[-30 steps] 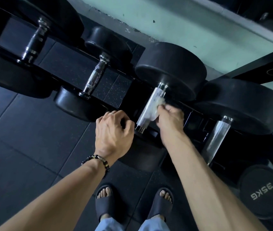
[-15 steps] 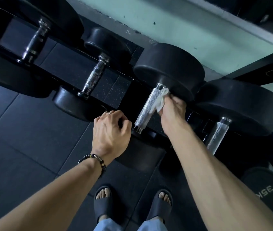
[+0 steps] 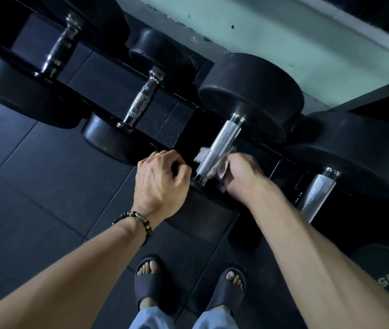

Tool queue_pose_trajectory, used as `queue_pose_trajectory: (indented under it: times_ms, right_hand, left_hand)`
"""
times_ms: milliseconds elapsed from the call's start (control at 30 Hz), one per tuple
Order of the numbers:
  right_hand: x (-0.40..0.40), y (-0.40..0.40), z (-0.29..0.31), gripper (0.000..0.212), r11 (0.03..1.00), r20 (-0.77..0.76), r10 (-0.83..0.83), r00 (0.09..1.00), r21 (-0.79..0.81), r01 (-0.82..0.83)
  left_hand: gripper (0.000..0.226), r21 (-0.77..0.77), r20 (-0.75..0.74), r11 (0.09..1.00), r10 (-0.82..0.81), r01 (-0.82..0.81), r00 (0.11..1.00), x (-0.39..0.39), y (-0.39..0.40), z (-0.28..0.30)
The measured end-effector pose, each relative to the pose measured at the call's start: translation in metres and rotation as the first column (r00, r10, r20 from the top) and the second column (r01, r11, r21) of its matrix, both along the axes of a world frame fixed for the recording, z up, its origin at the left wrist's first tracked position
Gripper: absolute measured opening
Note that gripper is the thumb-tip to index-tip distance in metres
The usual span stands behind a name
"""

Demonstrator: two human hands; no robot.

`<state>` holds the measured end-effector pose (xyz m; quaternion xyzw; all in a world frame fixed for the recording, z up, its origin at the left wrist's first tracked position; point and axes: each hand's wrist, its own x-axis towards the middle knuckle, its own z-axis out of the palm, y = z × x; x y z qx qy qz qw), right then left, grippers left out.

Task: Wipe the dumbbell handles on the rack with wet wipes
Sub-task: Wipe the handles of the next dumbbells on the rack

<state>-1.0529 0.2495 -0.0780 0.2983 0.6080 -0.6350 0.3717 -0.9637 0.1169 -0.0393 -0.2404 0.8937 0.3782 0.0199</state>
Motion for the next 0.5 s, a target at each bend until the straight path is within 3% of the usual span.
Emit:
queue_pose_trajectory:
  times_ms: [67,233,267,367,433,500]
  right_hand:
    - [0.014,0.004,0.005,0.030,0.995,0.046,0.091,0.995,0.025,-0.092]
    - [-0.009,-0.003,0.002,0.029,0.973,-0.060,-0.214,0.975,-0.098,0.208]
    - [-0.004,-0.004,0.000,0.032,0.980,-0.057,-0.187,0.981,-0.072,0.183]
    - [0.016,-0.001,0.001,0.027,0.988,-0.020,0.119,0.993,0.103,-0.117]
    - [0.012,0.001,0.002,0.026,0.981,-0.048,0.154,0.987,0.129,-0.146]
    - [-0.005,0.007,0.001,0.027,0.995,-0.133,0.073,0.988,0.074,-0.064]
  left_hand:
    - [0.023,0.003,-0.003,1.000,0.004,-0.004,1.000,0.001,0.000,0.000]
    - [0.024,0.005,0.005,1.000,0.013,-0.013,1.000,0.001,0.001,0.001]
    - [0.024,0.005,0.007,1.000,0.009,-0.009,1.000,0.001,0.001,0.001]
    - [0.024,0.012,0.004,1.000,0.008,-0.008,1.000,0.000,0.001,0.001]
    - [0.024,0.009,0.004,1.000,0.008,-0.008,1.000,0.001,0.000,0.001]
    - [0.023,0.011,0.004,1.000,0.005,-0.005,1.000,0.001,0.001,0.001]
